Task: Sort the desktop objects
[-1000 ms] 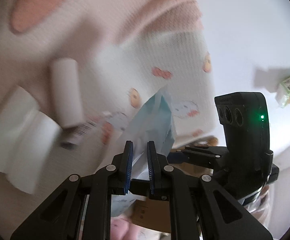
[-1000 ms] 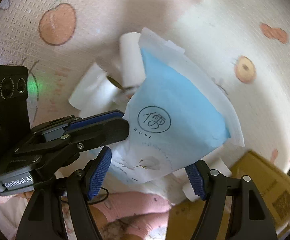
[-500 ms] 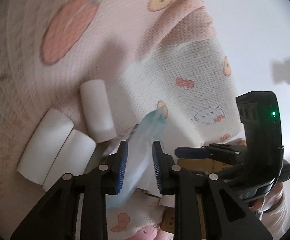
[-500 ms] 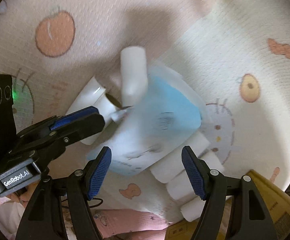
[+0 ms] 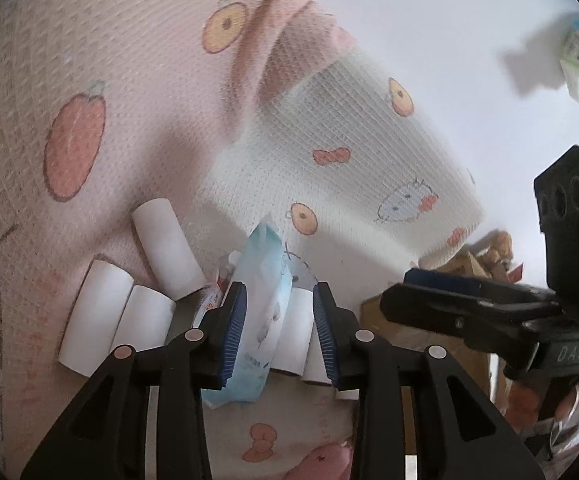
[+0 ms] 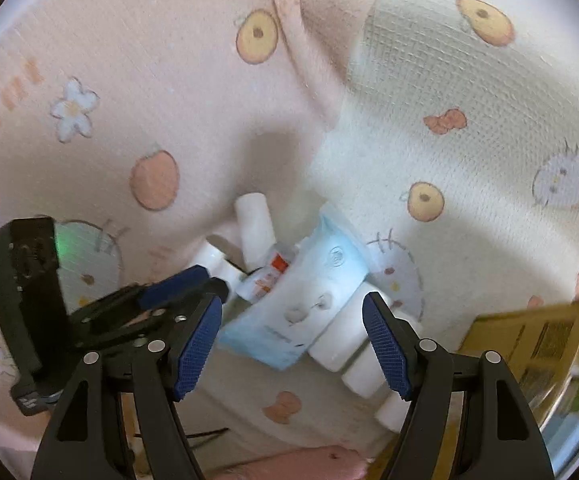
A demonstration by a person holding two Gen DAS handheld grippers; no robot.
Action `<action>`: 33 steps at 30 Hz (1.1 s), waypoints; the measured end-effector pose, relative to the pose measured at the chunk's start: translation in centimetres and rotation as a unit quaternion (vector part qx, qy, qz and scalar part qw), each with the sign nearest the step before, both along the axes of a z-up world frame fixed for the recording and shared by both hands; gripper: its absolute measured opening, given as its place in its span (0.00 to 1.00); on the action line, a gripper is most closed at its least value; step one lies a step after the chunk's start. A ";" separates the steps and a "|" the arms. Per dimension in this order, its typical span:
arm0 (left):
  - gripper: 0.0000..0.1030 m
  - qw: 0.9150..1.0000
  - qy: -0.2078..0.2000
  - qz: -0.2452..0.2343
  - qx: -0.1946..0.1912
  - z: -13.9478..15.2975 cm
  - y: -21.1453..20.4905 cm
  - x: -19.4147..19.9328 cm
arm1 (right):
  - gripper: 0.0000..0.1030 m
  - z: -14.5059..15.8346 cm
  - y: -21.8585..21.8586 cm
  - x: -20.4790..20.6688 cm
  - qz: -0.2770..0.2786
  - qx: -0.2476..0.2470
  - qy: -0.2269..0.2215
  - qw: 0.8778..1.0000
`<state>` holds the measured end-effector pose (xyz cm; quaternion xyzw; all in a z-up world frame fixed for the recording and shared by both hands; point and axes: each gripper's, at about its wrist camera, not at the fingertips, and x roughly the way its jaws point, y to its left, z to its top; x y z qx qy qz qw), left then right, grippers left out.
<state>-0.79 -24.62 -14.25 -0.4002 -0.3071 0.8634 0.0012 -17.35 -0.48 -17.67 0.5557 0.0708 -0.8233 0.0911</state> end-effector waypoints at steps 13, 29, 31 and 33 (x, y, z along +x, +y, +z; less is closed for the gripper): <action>0.32 0.999 -0.032 -0.043 -0.009 -1.4 0.1 -0.1 | 0.69 -7.4 1.9 1.3 -0.040 0.024 -0.025 0.999; 0.31 0.985 -0.070 -0.135 0.081 -4.8 2.1 -4.3 | 0.68 -11.2 5.4 5.2 -0.080 -0.069 0.068 0.992; 0.31 0.983 -0.082 -0.142 0.088 -5.4 2.6 -5.0 | 0.68 -11.8 5.9 5.5 -0.086 -0.088 0.058 0.991; 0.31 0.978 -0.101 -0.164 0.085 -5.9 3.6 -5.8 | 0.68 -12.2 6.1 5.6 -0.094 -0.086 0.058 0.990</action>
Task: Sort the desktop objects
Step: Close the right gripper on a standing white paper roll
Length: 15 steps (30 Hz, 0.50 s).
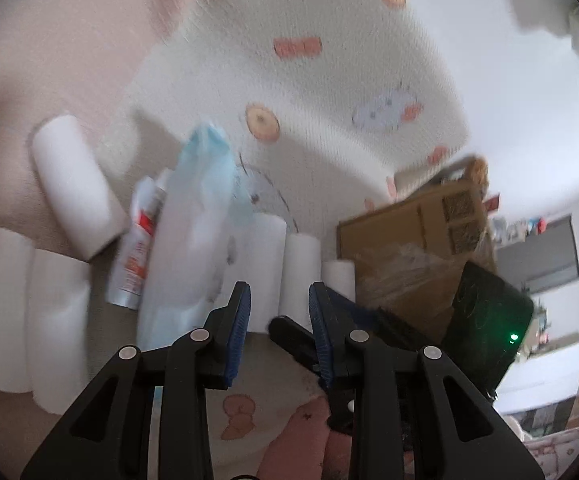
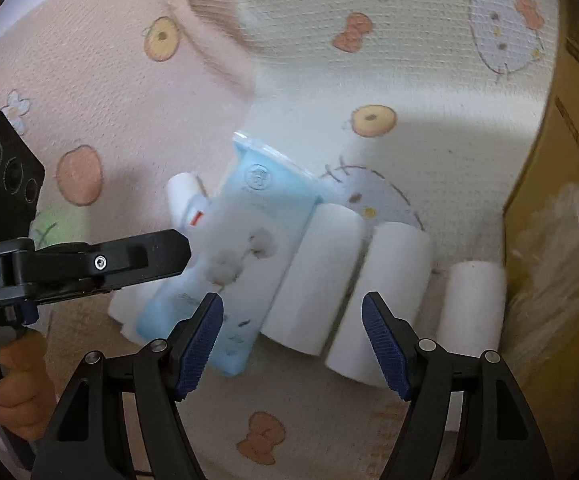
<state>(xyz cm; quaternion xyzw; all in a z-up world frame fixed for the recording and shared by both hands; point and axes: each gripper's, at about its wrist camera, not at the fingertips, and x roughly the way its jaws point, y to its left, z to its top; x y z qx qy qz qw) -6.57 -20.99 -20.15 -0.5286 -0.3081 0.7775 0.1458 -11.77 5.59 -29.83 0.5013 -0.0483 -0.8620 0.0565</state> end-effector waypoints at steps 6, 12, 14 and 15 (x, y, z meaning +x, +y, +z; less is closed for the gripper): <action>0.31 0.999 -0.047 -0.027 -0.001 -1.5 1.5 -2.2 | 0.55 -0.3 -1.5 0.5 0.050 0.033 0.016 0.998; 0.31 0.997 -0.066 -0.034 0.001 -2.5 1.9 -3.5 | 0.33 -1.4 -0.6 -0.1 0.033 0.030 -0.009 0.999; 0.31 0.997 -0.072 -0.040 -0.009 -3.0 2.5 -3.7 | 0.33 -1.8 0.2 -0.4 0.014 0.000 -0.021 1.000; 0.31 0.996 -0.079 -0.042 -0.017 -3.2 2.7 -4.0 | 0.33 -1.9 0.3 -0.4 0.010 -0.001 -0.023 1.000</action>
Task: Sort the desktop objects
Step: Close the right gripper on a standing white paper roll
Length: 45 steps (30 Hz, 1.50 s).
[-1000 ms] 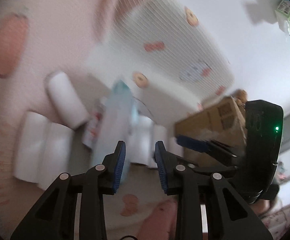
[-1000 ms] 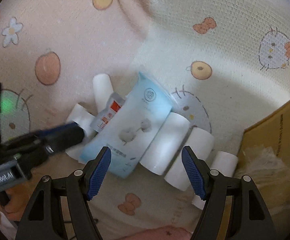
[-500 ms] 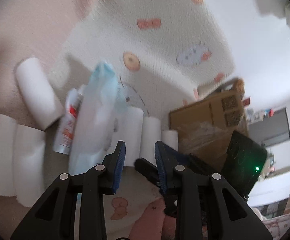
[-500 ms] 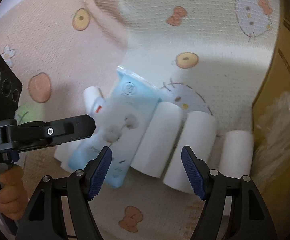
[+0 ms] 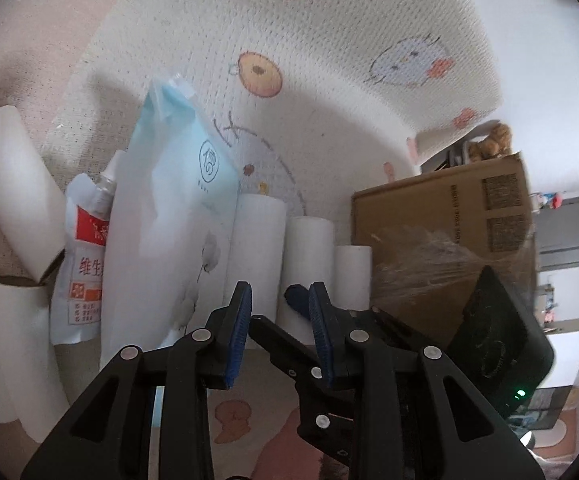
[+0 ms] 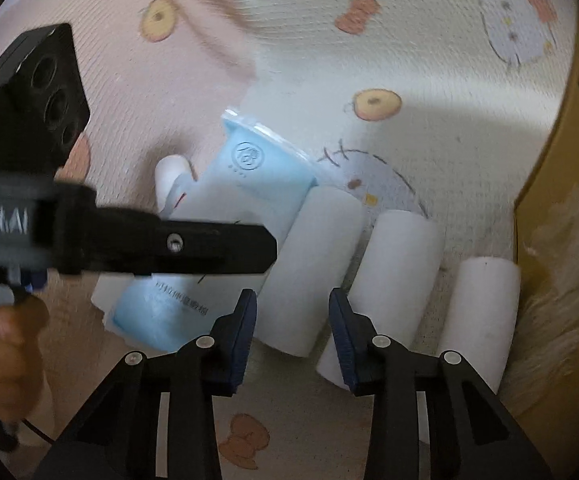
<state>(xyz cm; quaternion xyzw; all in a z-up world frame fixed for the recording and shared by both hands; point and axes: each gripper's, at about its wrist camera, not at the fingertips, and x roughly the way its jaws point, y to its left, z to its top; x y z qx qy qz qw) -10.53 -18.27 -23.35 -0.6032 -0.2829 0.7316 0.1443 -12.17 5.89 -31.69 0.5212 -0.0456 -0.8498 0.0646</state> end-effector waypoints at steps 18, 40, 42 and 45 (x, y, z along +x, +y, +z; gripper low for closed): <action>0.39 0.989 -0.043 -0.067 -0.125 -1.7 2.6 -1.8 | 0.35 -1.7 0.5 -0.2 -0.025 -0.078 -0.047 0.996; 0.44 0.987 -0.008 -0.066 -0.147 -1.0 2.4 0.1 | 0.40 -1.8 -0.2 0.4 -0.028 -0.116 -0.049 0.992; 0.44 0.989 0.000 -0.054 -0.137 -0.5 1.7 0.6 | 0.40 -1.6 -0.4 0.5 -0.025 -0.121 -0.049 0.991; 0.44 0.992 0.007 -0.028 -0.122 0.3 0.1 1.3 | 0.40 -0.9 -1.3 0.6 -0.007 -0.115 -0.037 0.993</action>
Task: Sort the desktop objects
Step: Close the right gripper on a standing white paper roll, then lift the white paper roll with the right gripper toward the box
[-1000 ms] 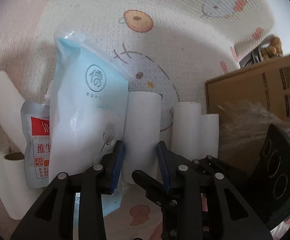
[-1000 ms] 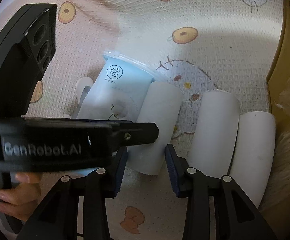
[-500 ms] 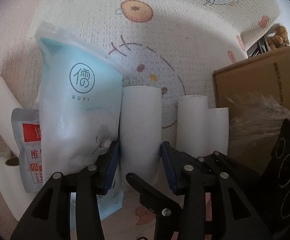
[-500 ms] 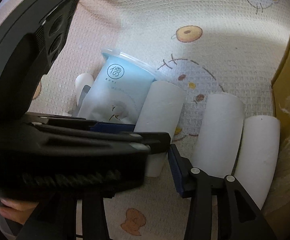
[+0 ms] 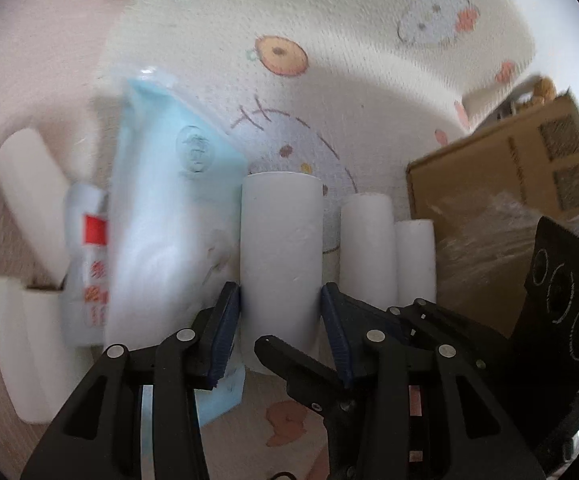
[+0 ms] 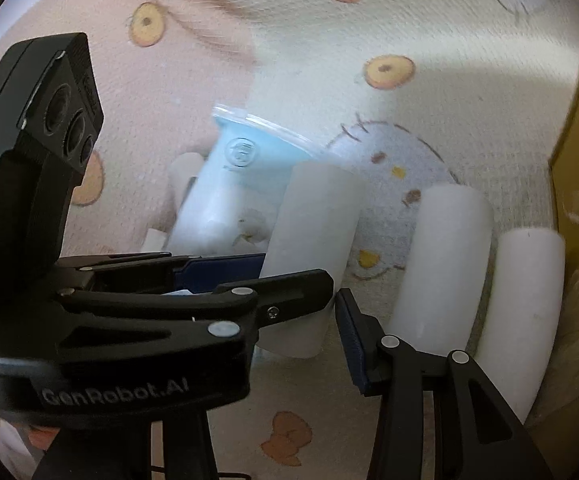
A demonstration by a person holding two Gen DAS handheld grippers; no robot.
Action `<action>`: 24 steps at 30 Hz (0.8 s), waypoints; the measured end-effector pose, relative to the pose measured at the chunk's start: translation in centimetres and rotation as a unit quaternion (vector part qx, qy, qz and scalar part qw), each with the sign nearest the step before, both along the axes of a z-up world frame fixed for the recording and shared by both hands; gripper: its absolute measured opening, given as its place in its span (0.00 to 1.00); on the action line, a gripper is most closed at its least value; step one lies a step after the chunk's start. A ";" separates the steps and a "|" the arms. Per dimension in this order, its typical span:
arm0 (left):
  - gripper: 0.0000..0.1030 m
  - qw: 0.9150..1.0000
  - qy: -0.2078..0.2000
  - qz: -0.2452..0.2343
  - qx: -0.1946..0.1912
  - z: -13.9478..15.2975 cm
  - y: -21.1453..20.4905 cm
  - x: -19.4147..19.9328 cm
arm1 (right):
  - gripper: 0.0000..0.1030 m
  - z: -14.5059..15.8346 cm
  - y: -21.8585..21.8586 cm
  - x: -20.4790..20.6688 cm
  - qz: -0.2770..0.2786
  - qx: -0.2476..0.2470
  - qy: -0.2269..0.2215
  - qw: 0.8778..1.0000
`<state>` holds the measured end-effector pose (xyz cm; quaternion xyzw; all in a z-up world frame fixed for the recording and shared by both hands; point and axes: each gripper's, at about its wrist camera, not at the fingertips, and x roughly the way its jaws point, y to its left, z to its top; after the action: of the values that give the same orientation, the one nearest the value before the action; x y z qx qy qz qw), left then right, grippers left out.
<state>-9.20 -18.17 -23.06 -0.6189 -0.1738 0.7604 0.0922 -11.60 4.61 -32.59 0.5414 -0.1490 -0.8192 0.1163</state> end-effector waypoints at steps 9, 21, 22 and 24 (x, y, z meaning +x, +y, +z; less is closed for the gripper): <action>0.44 0.993 0.101 0.052 -0.018 5.4 -1.0 2.4 | 0.40 5.0 -3.3 0.0 0.064 0.030 0.072 0.995; 0.44 0.975 0.198 0.085 -0.046 11.4 -2.6 5.5 | 0.41 11.0 -5.8 -0.2 0.122 0.053 0.152 0.979; 0.44 0.973 0.207 0.089 -0.047 12.0 -2.7 5.8 | 0.41 11.4 -6.0 -0.2 0.126 0.052 0.155 0.978; 0.44 0.969 0.222 0.096 -0.052 12.9 -2.9 6.4 | 0.41 12.4 -6.2 -0.2 0.133 0.050 0.160 0.977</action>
<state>-2.84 -21.08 -10.15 -0.4191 -0.1673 0.8921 0.0229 -11.78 -1.55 -20.16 0.4233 -0.0143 -0.8789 0.2195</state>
